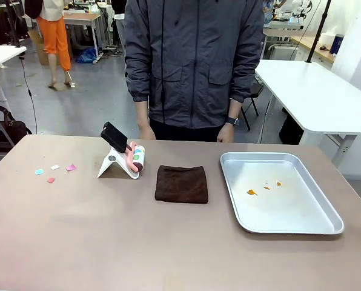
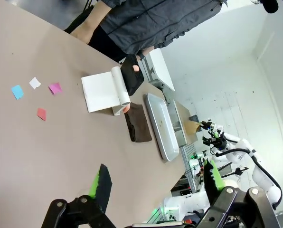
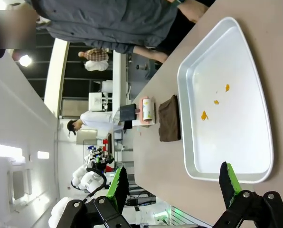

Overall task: Clean the surface of the table.
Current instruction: Hold the Lint Roller with your left hand and the towel with your right hand.

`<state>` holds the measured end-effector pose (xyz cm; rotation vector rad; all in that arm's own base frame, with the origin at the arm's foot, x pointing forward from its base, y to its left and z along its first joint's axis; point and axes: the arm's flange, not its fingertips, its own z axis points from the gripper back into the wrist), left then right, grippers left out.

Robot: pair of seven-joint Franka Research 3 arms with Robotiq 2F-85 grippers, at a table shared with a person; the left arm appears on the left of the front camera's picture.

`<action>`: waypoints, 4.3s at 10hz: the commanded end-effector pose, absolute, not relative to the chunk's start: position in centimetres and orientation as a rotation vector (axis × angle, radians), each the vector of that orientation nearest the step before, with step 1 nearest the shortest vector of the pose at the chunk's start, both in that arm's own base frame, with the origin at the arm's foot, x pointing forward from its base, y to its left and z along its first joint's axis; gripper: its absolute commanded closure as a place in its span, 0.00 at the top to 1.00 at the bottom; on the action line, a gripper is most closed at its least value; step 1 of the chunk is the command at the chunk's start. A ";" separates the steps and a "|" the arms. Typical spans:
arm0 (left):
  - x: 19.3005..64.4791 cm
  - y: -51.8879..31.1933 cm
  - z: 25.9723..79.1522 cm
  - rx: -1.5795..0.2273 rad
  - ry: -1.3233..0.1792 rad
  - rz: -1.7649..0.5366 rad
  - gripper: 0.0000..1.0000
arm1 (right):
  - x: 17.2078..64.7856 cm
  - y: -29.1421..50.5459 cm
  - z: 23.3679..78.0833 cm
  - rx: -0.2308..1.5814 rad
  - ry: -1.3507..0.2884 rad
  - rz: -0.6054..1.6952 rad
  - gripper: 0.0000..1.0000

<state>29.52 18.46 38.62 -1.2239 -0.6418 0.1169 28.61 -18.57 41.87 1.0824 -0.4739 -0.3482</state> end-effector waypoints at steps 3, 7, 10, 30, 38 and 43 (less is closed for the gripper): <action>29.4 18.5 38.7 -1.225 -0.642 0.116 1.00 | 28.6 -18.5 42.0 1.082 -0.475 -0.343 1.00; 34.8 12.1 46.5 -1.000 -0.528 -0.195 1.00 | 32.5 -9.2 49.1 0.791 -0.454 -0.063 1.00; 40.3 5.0 48.3 -0.905 -0.353 -0.302 1.00 | 37.7 1.1 52.4 0.629 -0.420 -0.007 1.00; 57.1 -5.4 39.3 -0.799 -0.231 0.076 1.00 | 46.0 28.3 31.8 0.514 0.009 0.208 1.00; 57.3 -7.1 38.4 -0.782 -0.191 0.080 1.00 | 50.2 30.7 31.8 0.298 -0.074 0.004 1.00; 57.8 -8.5 38.0 -0.758 -0.171 0.083 1.00 | 51.8 31.1 30.1 0.278 -0.105 -0.044 1.00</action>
